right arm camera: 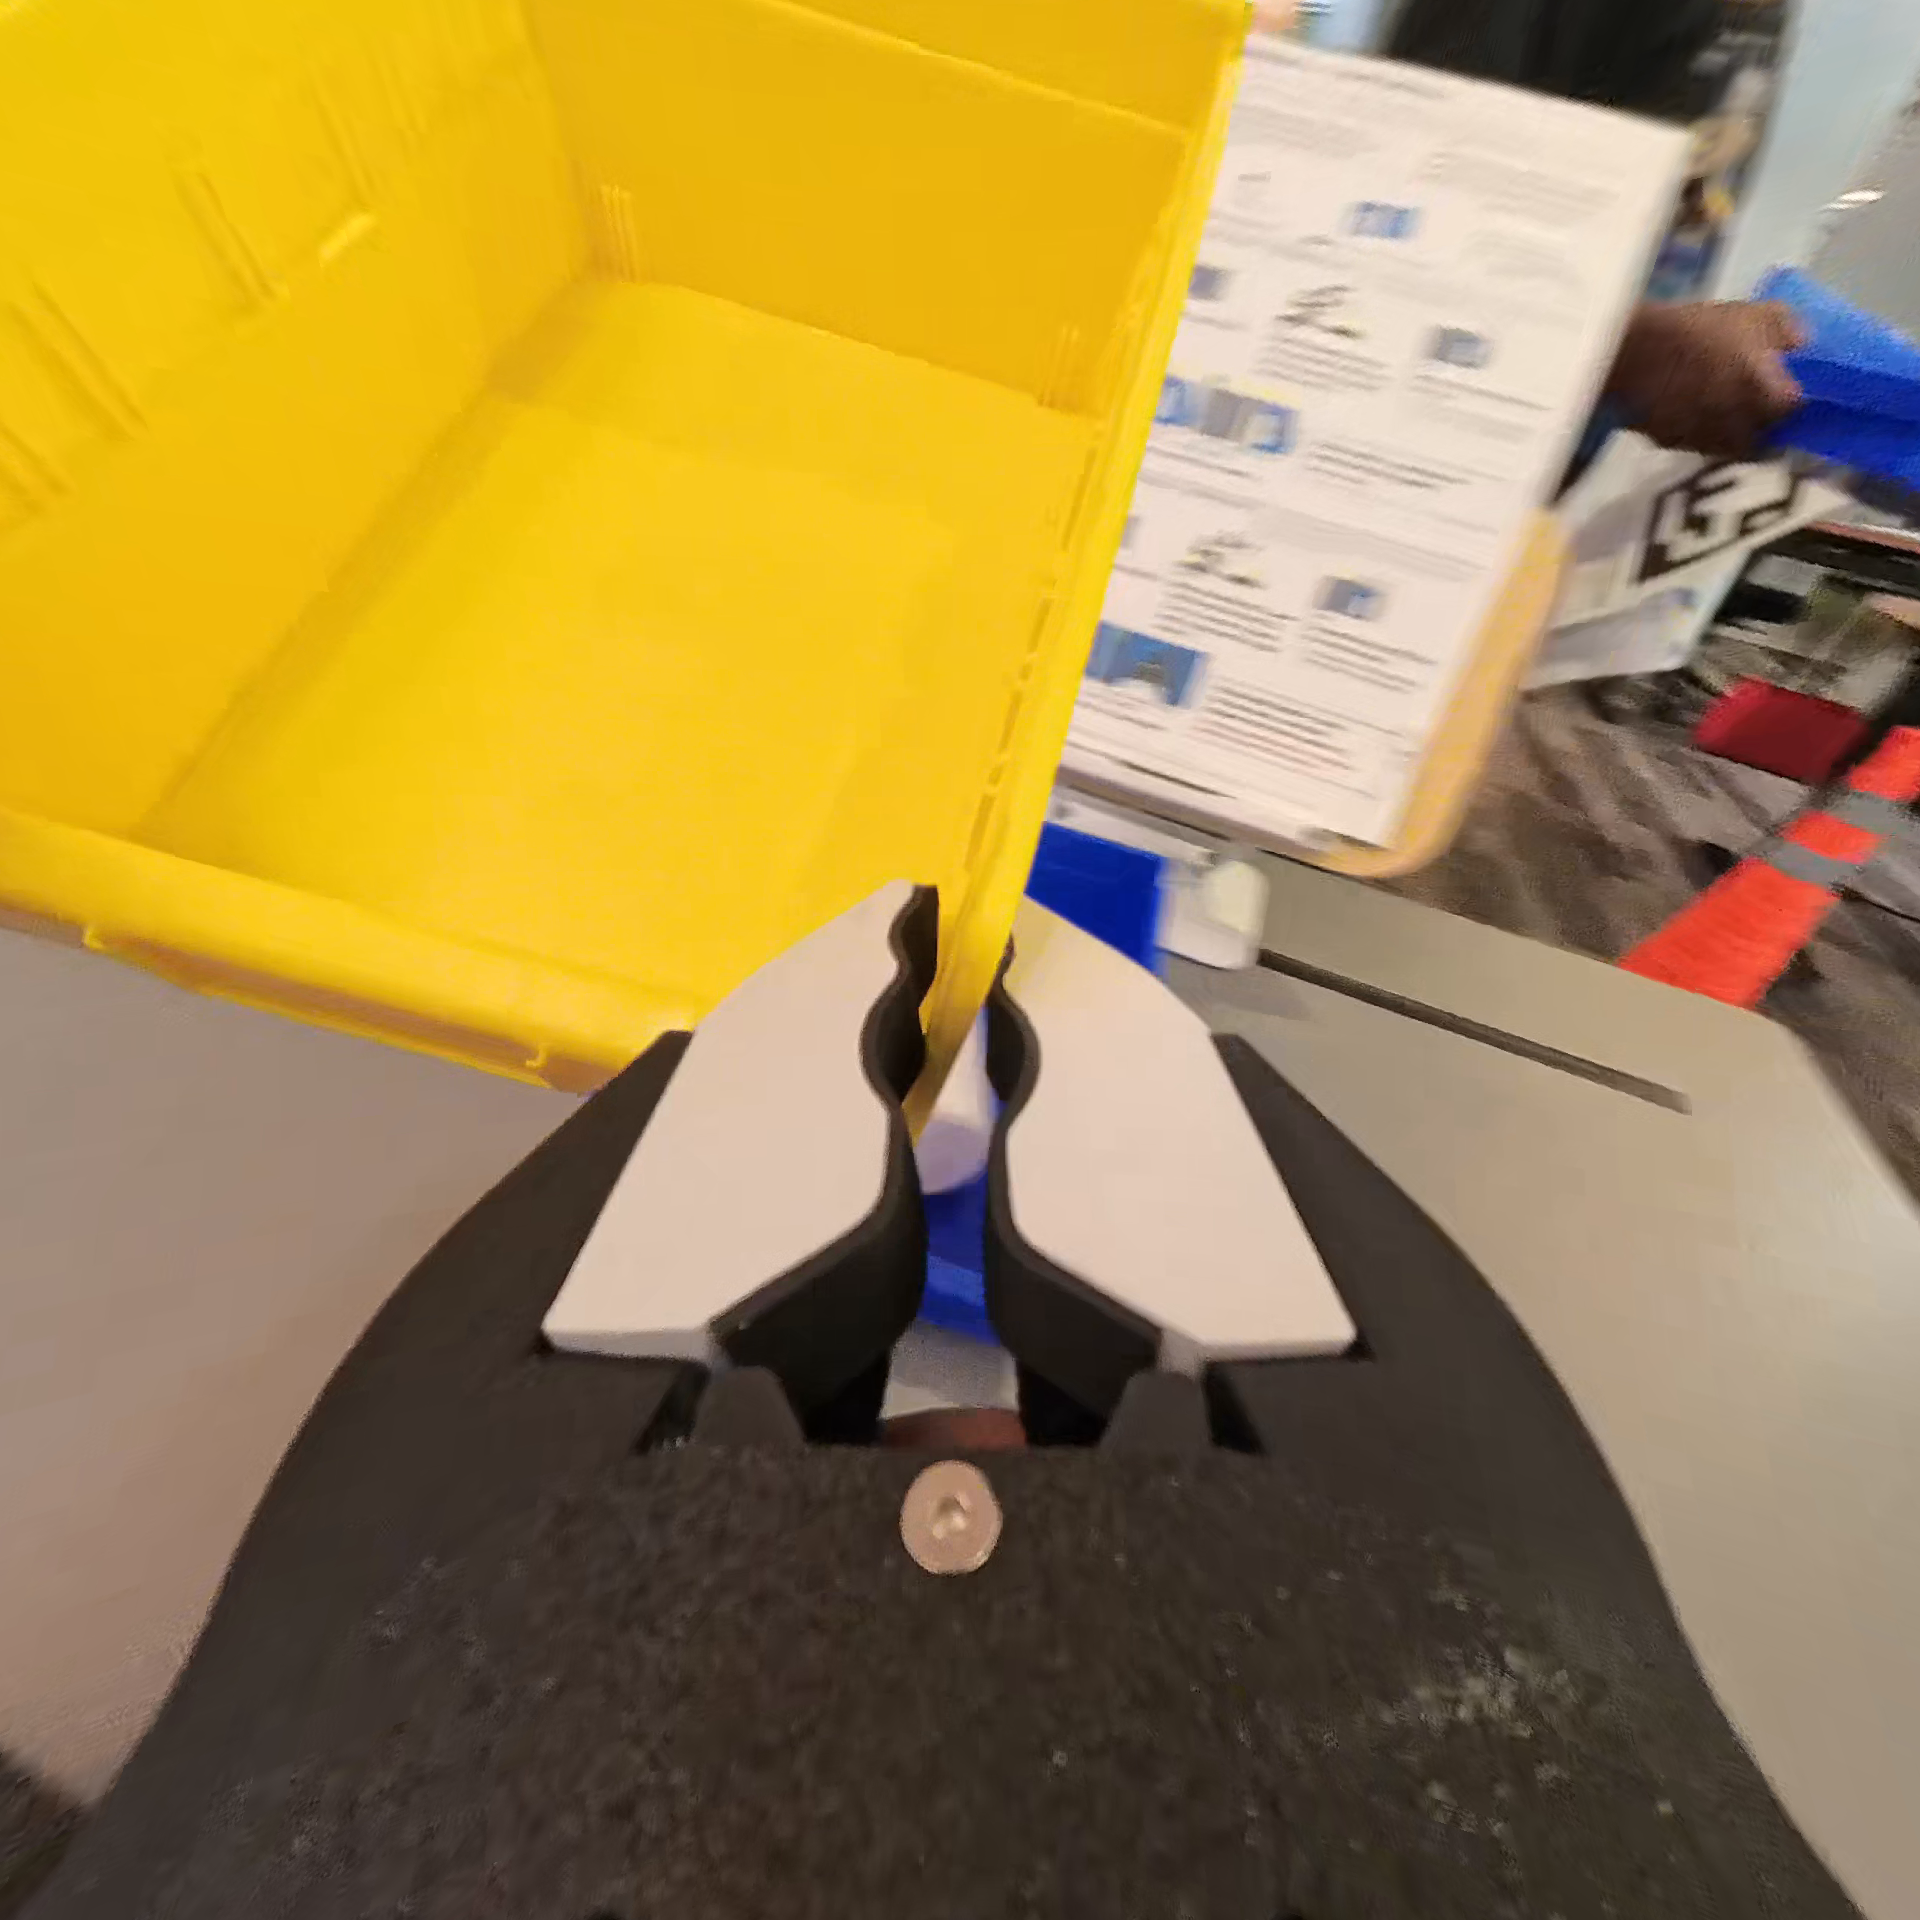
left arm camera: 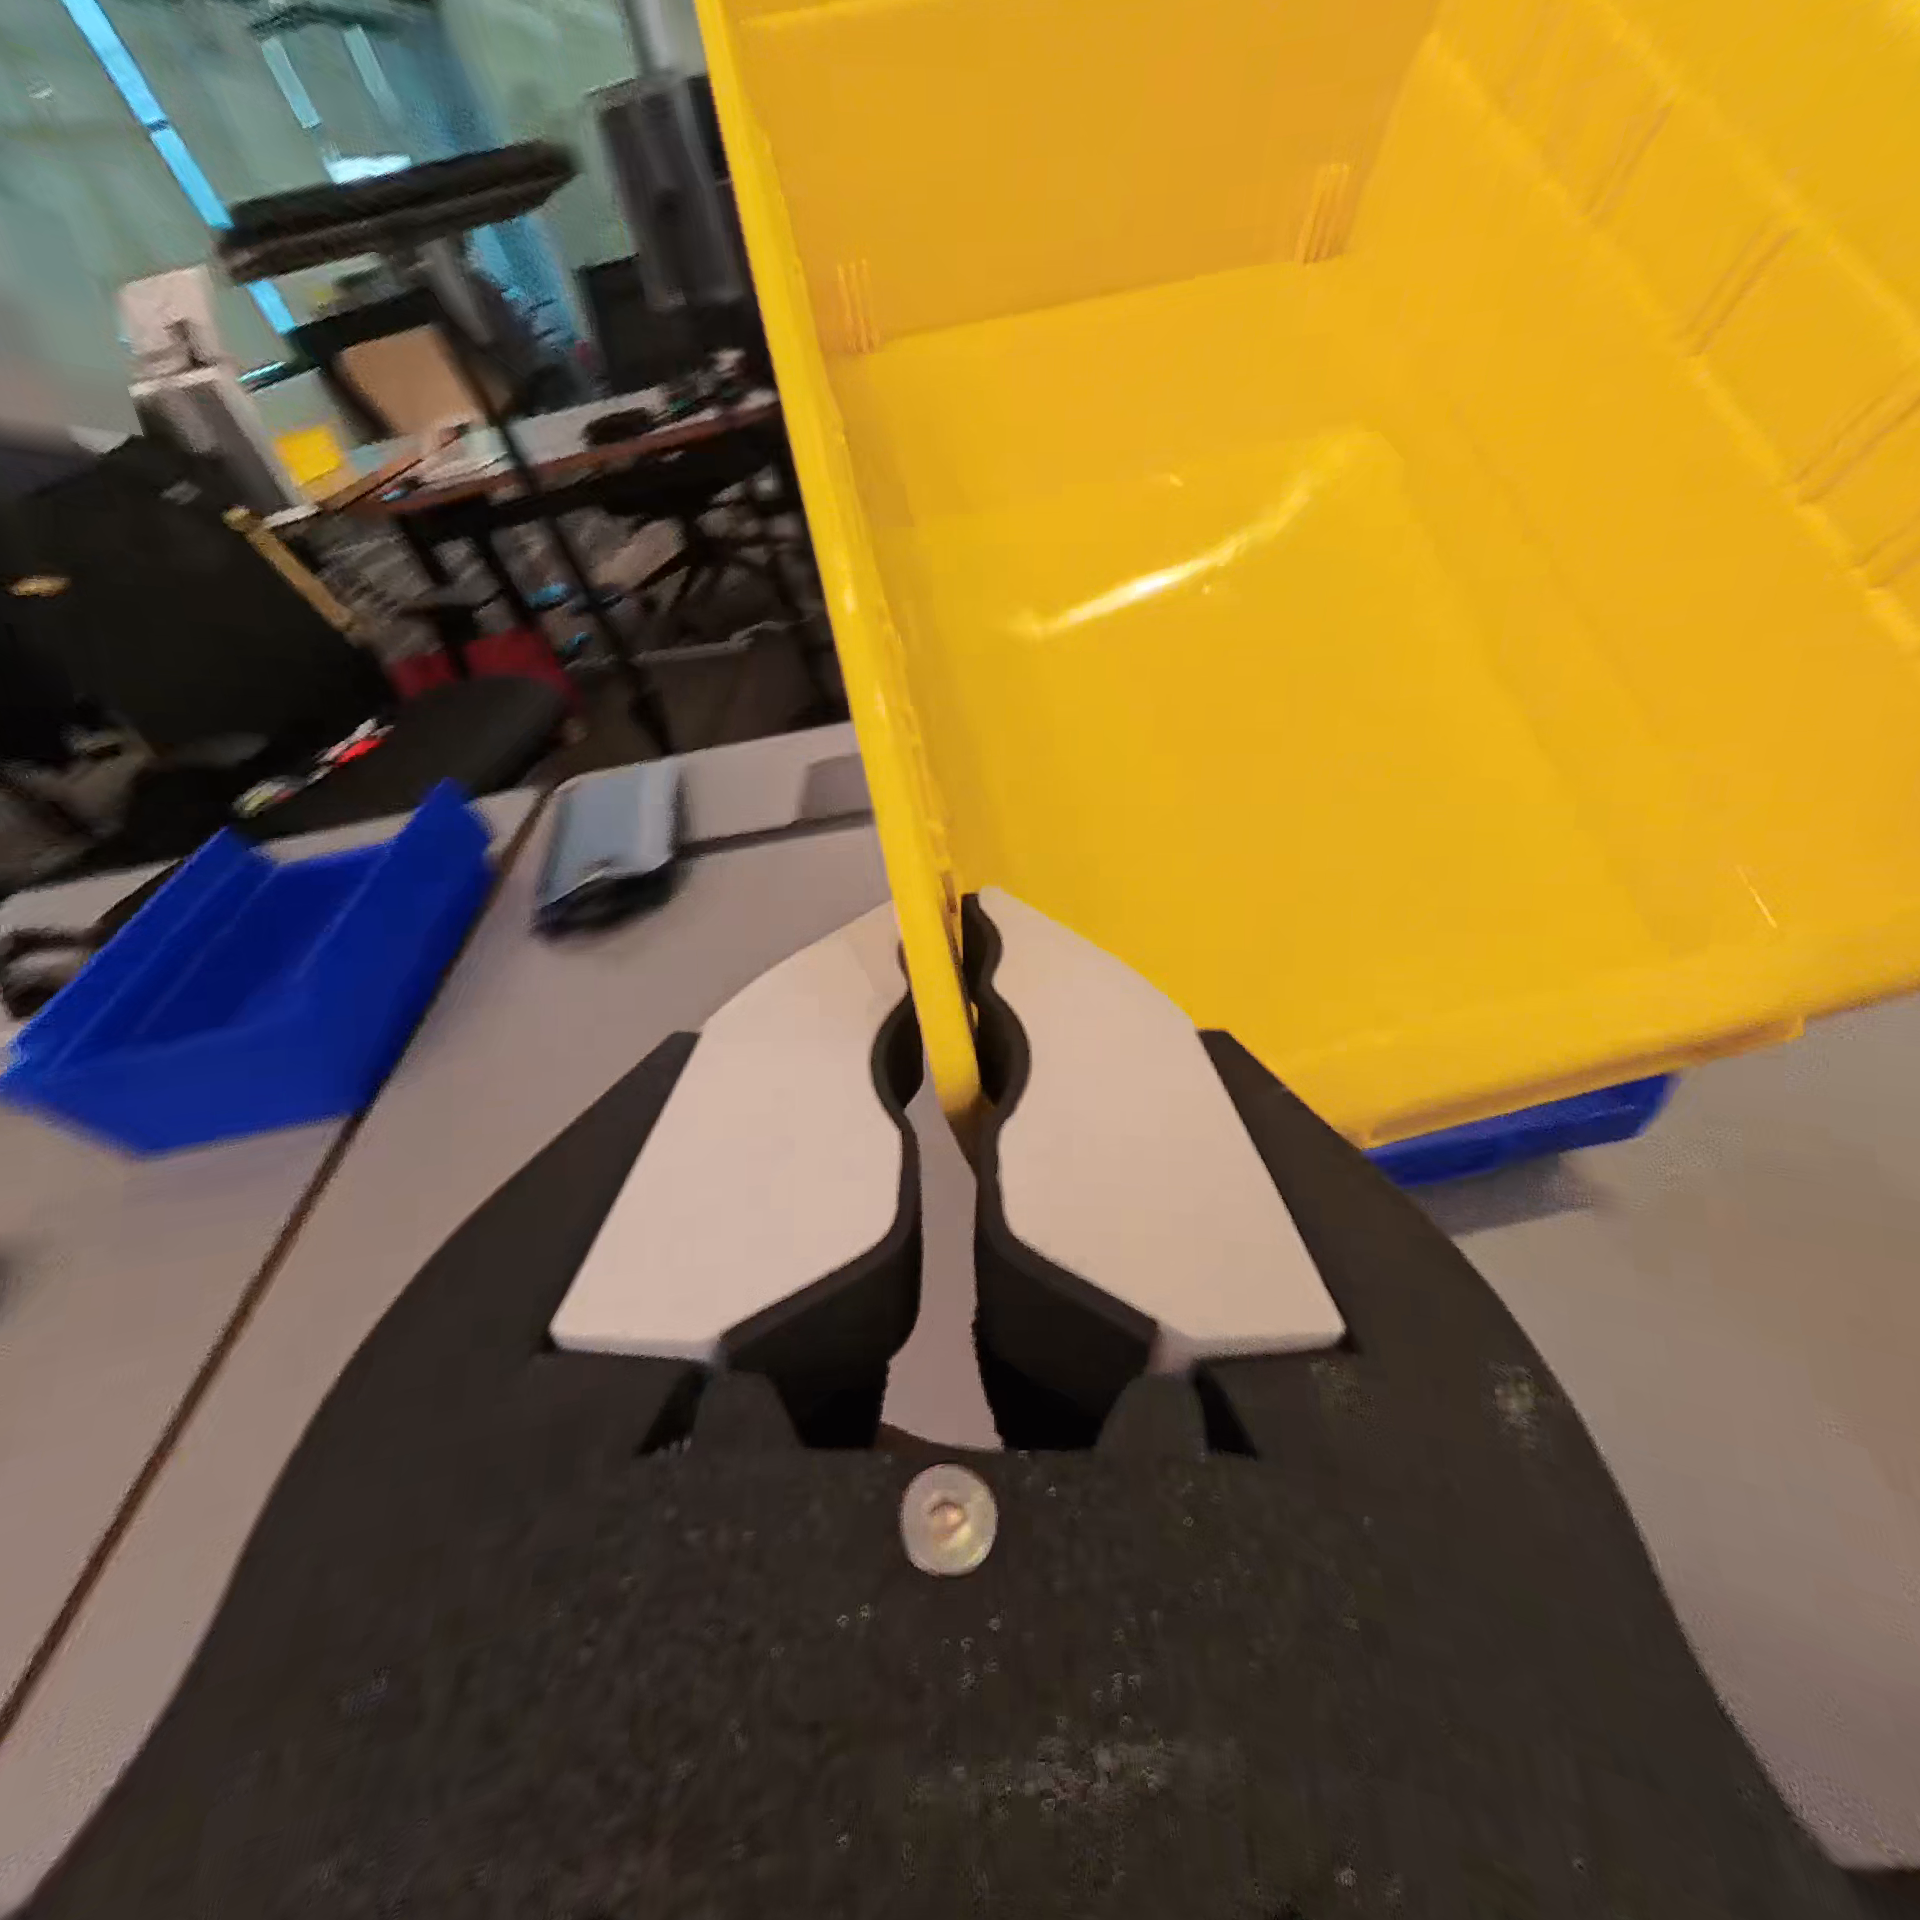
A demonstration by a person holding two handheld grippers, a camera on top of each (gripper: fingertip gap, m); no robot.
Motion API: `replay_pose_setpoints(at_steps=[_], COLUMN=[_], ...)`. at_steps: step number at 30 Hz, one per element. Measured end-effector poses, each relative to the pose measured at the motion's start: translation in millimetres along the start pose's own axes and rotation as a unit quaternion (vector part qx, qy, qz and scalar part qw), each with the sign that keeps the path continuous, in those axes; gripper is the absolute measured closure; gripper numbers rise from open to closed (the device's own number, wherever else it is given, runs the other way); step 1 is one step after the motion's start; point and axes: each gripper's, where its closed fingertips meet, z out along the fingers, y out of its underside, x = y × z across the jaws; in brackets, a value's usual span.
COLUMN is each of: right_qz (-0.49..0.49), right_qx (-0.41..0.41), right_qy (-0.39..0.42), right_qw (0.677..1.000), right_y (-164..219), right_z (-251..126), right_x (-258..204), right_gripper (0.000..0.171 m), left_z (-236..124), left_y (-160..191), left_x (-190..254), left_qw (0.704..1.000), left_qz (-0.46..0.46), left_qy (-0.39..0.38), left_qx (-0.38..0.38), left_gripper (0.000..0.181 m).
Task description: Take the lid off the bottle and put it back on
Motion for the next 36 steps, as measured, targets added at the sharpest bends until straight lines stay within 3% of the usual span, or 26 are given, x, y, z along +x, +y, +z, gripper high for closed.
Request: replay_pose_setpoints(at_steps=[4,10,15,17,20,22,25,29,32,36], right_qz=[0.014,0.033,0.031,0.03,0.14,0.207,0.287,0.274,0.22,0.119], right_qx=[-0.021,-0.126,-0.225,-0.252,-0.25,-0.272,-0.246,-0.224,-0.211,-0.182], right_qy=[0.11,0.215,0.21,0.208,0.204,0.2,0.173,0.18,0.222,0.235], right_qw=[0.994,0.968,0.951,0.945,0.936,0.918,0.909,0.918,0.926,0.947], right_y=[23.6,109.7,219.9,247.9,272.2,297.2,299.6,284.9,261.6,213.7], right_z=[-20.5,-40.3,-54.2,-55.4,-52.7,-55.7,-55.9,-65.5,-74.6,-65.2], right_x=[123.8,292.5,347.1,361.2,380.6,387.0,386.7,395.2,401.5,373.6], right_gripper=[0.167,0.168,0.167,0.166,0.168,0.165,0.166,0.153,0.151,0.151], left_z=[53.7,123.1,149.3,152.3,151.7,147.8,137.9,99.0,76.7,88.8], left_y=[-19.7,18.5,81.1,100.1,116.6,113.6,113.6,90.4,74.2,69.3], left_x=[124.4,312.1,396.8,418.3,444.9,454.9,462.4,435.7,370.6,232.6], left_qw=[0.996,0.977,0.963,0.957,0.954,0.956,0.942,0.903,0.892,0.95], left_qz=[0.005,-0.02,-0.001,-0.002,0.006,0.042,0.054,0.001,-0.043,-0.049], left_qy=[0.089,0.201,0.23,0.239,0.255,0.261,0.307,0.411,0.436,0.305], left_qx=[0.014,-0.062,-0.142,-0.163,-0.16,-0.128,-0.127,-0.122,-0.112,-0.053], left_gripper=[0.177,0.176,0.177,0.176,0.171,0.165,0.15,0.137,0.12,0.114])
